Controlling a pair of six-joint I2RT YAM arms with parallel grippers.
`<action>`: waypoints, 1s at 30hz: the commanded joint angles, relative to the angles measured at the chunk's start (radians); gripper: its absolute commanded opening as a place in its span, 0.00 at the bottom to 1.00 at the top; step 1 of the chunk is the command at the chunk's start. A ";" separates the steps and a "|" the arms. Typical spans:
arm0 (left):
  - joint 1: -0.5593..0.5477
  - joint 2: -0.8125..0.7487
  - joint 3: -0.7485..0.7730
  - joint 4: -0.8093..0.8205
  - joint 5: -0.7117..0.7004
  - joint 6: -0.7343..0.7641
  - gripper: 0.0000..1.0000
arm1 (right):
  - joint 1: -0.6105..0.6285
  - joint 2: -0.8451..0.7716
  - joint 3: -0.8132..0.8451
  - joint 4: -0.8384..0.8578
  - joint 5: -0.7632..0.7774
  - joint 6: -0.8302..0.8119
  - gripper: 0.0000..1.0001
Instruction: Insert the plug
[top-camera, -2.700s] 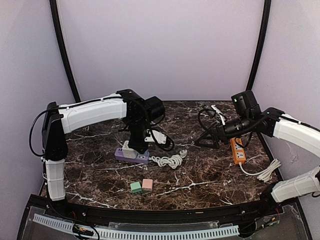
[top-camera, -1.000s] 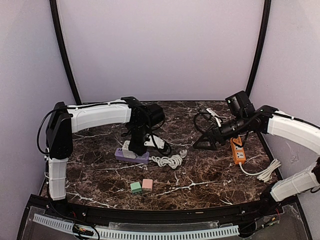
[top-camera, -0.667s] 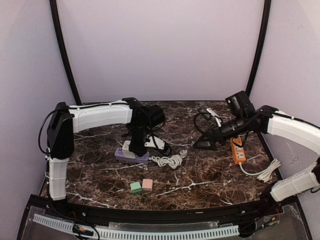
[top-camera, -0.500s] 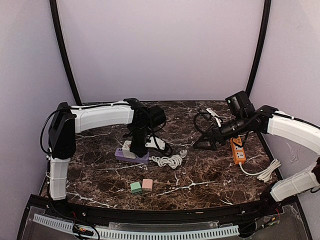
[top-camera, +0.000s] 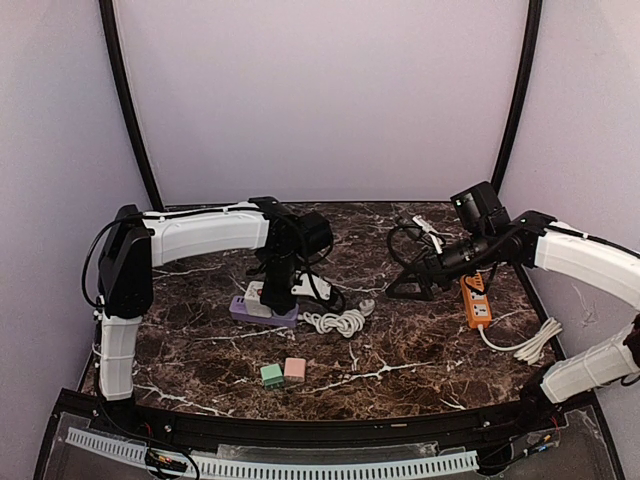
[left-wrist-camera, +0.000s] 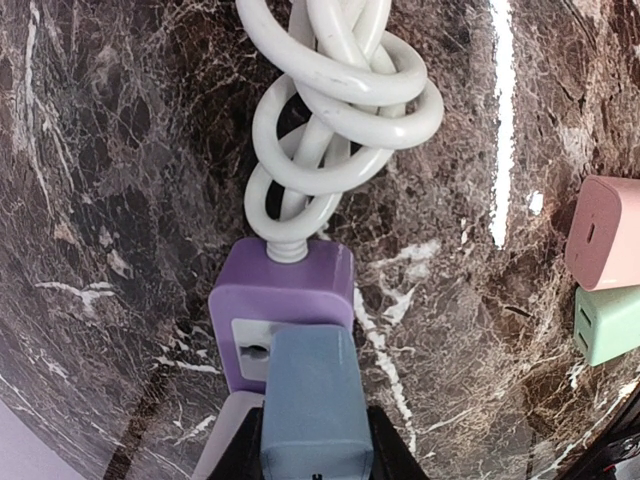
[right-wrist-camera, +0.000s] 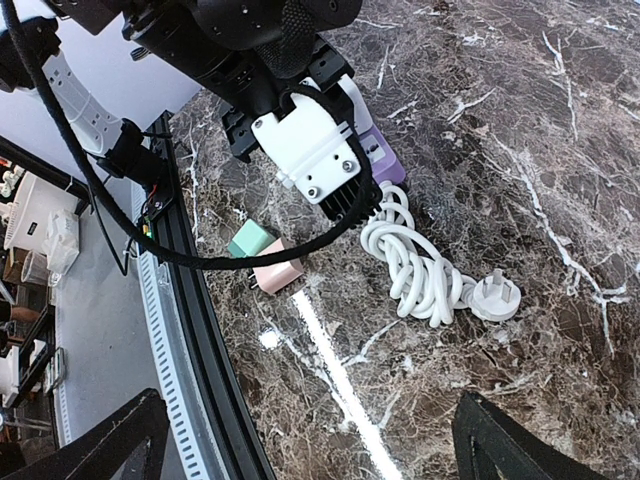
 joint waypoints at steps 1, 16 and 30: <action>-0.005 0.009 0.021 -0.028 0.005 0.000 0.01 | -0.005 -0.015 -0.011 0.021 0.011 -0.004 0.99; 0.021 -0.003 0.014 -0.002 0.005 0.031 0.01 | -0.005 0.003 -0.010 0.023 0.002 -0.002 0.99; 0.064 0.010 -0.050 0.046 0.065 0.053 0.01 | -0.004 0.038 0.008 0.015 -0.002 -0.005 0.99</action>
